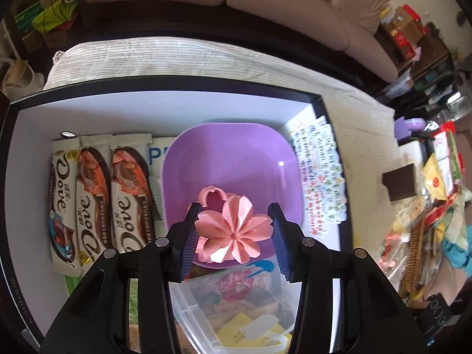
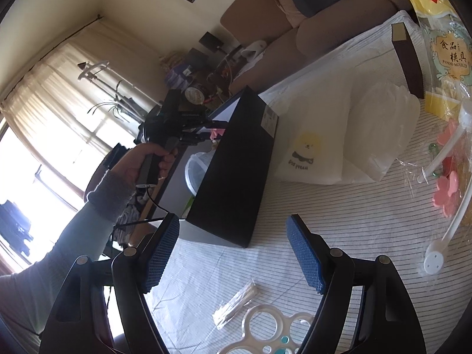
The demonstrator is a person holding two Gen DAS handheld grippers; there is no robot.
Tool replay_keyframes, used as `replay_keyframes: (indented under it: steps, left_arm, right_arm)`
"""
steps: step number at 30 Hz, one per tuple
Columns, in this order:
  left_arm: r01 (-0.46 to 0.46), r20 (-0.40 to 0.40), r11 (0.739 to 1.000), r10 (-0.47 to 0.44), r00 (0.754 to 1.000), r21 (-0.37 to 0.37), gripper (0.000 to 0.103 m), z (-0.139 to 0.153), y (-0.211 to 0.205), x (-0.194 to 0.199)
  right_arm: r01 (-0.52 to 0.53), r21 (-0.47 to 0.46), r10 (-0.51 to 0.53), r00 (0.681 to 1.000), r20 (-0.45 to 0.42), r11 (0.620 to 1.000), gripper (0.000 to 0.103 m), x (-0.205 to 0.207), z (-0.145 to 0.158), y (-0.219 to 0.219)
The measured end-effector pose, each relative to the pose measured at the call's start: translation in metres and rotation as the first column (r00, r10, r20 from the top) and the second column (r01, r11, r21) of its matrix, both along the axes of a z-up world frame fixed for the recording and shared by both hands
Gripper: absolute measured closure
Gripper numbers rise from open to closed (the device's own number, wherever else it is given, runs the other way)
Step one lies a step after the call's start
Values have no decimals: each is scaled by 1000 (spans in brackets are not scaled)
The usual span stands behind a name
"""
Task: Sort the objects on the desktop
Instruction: 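Lower the pink flower mold onto the purple plate with the left tool, then open the left tool and withdraw it from the box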
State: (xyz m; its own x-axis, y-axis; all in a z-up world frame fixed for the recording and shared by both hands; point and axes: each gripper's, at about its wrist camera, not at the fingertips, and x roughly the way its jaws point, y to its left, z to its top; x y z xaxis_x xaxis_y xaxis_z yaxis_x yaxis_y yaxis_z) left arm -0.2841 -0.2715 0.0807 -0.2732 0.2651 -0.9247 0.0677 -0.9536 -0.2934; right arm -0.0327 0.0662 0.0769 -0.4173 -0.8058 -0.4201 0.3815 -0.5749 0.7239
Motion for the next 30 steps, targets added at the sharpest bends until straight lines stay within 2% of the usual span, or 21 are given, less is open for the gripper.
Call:
replay_keyframes:
  steps: [8,12,18,21,25,28,30]
  left_arm:
    - [-15,32,999,17,999,-37,60,-14,2,-8]
    - [-45,6,999,45,999,-31,49,-5,0,-8]
    - [-35,-29,997,34,999,-65,49,22,-3,12]
    - [-21,-71,997,15,997,-74,49,46,-3,36]
    - [19,-180,994,-39,983,-110,46,84,5,93]
    - [36,-295,994,-65,953,-103,35,110,20,151]
    - [60,-362,995,-85,928,-80,35,119,38,190]
  right_arm:
    - [-6,0,6,1000,-3,1000,25,0,1,-1]
    - [-9,1,9,1000,6,1000,25,-1,0,-2]
    - [-3,-4,3,1000,-10,1000,25,1,5,-1]
    - [14,2,-14,1000,-22,1000,25,1,8,2]
    - [60,63,-55,995,-82,996,25,3,20,11]
    - [115,78,-104,986,-127,990,25,4,32,30]
    - [157,72,-146,980,-138,985,25,3,36,46]
